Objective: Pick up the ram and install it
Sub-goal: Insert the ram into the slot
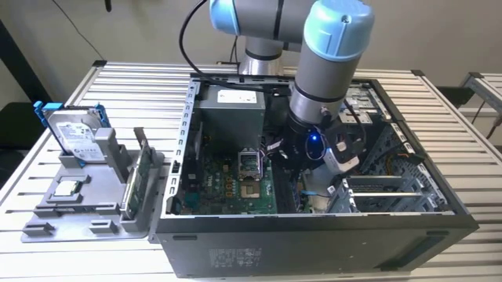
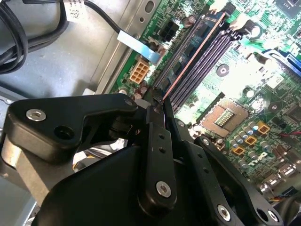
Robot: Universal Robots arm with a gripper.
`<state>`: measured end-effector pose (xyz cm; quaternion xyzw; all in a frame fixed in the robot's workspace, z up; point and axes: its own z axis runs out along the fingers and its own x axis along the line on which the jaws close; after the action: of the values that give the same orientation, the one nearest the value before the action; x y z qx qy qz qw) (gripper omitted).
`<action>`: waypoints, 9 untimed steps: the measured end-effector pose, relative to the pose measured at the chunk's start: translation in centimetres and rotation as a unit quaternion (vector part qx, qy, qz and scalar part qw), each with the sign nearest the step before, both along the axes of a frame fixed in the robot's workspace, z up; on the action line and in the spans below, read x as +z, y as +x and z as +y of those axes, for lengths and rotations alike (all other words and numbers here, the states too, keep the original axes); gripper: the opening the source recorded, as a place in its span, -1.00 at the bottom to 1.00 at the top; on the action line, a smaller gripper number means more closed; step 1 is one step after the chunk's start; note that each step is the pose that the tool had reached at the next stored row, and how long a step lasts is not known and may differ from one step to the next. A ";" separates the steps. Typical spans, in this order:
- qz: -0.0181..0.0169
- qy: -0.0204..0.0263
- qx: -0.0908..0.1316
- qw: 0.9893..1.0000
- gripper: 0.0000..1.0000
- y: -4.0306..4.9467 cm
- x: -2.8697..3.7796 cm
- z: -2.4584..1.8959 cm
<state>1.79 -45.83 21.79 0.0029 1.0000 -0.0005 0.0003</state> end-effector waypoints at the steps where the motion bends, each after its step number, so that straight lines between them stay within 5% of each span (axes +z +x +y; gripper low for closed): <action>1: 0.000 0.000 0.000 1.000 -0.72 0.00 -0.03 0.02; 9: 0.000 0.000 0.000 1.000 -0.72 0.00 -0.07 0.19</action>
<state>1.79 -45.64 21.72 0.0029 1.0000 -0.0005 0.0003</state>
